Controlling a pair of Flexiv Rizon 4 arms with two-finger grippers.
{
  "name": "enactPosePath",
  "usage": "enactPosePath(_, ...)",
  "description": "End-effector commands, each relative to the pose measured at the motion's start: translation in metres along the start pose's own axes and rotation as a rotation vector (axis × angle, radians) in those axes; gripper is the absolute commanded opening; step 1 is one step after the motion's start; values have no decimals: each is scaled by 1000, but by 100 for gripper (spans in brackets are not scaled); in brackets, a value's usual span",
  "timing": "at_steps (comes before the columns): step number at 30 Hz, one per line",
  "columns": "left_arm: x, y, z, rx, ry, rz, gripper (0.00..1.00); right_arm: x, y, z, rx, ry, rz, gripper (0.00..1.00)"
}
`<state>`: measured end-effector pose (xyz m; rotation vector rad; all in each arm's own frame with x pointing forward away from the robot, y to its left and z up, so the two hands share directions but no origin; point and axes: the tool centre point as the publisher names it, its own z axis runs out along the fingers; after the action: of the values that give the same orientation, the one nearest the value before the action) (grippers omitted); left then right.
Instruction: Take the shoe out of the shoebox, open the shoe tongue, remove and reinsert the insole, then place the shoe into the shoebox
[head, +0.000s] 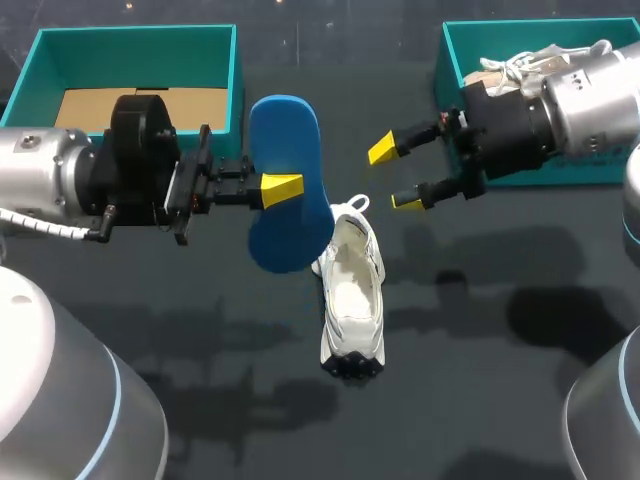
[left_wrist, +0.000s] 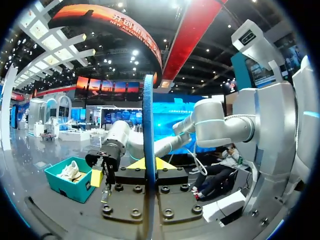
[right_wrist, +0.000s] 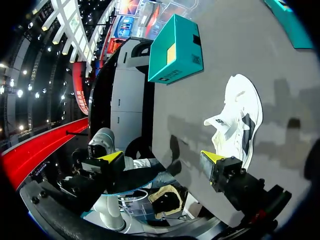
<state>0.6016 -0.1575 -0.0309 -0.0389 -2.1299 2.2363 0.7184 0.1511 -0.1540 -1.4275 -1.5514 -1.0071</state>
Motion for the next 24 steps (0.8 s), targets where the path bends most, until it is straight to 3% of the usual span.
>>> enactPosePath(1, -29, 2, 7, 0, 115, 409, 0, -5, -2, 2, -5, 24, -2, 100)
enactPosePath(10, -29, 2, 7, 0, 115, 409, 0, -5, -2, 2, -5, 24, -2, 100)
enactPosePath(15, -38, 16, 9, -70, 96, 635, 0, 0, 5, -1, 5, 114, 49, 100)
enactPosePath(20, -46, 25, 16, -116, 134, 860, 0, 15, 12, -8, -41, 177, 66, 100)
enactPosePath(24, -46, 28, 21, -49, 159, 1071, 0, 25, 14, -11, -45, 233, 93, 100)
